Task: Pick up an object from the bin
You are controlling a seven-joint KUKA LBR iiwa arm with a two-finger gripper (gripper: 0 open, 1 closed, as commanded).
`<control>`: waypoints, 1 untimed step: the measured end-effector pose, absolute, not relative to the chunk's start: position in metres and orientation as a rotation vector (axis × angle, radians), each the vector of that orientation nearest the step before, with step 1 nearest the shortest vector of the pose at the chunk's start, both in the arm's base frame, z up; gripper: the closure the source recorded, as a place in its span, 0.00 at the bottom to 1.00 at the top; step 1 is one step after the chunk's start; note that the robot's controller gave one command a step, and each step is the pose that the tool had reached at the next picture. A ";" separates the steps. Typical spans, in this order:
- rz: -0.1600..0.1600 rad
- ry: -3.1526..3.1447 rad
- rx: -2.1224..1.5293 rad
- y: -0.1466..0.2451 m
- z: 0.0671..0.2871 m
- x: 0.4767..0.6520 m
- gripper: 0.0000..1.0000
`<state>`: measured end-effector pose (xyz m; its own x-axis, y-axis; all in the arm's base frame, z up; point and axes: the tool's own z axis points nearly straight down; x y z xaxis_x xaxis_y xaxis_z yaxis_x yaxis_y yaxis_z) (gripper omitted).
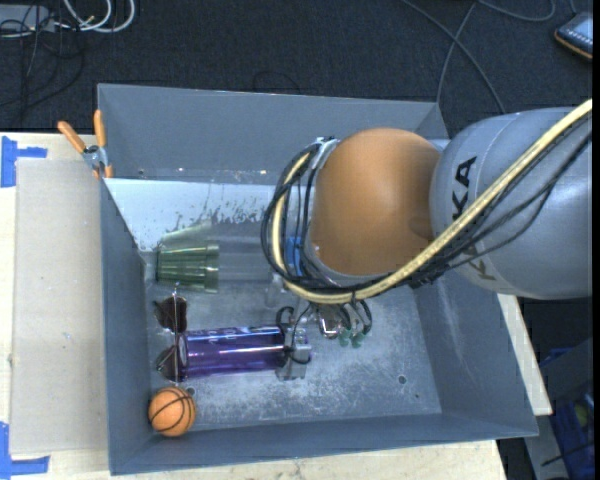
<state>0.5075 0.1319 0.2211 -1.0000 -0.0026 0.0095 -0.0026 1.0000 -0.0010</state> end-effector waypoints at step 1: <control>0.000 -3.139 -0.003 0.131 0.224 0.509 0.00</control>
Offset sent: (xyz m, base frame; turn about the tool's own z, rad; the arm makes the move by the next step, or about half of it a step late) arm 0.0507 -0.0132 -0.1511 -0.0709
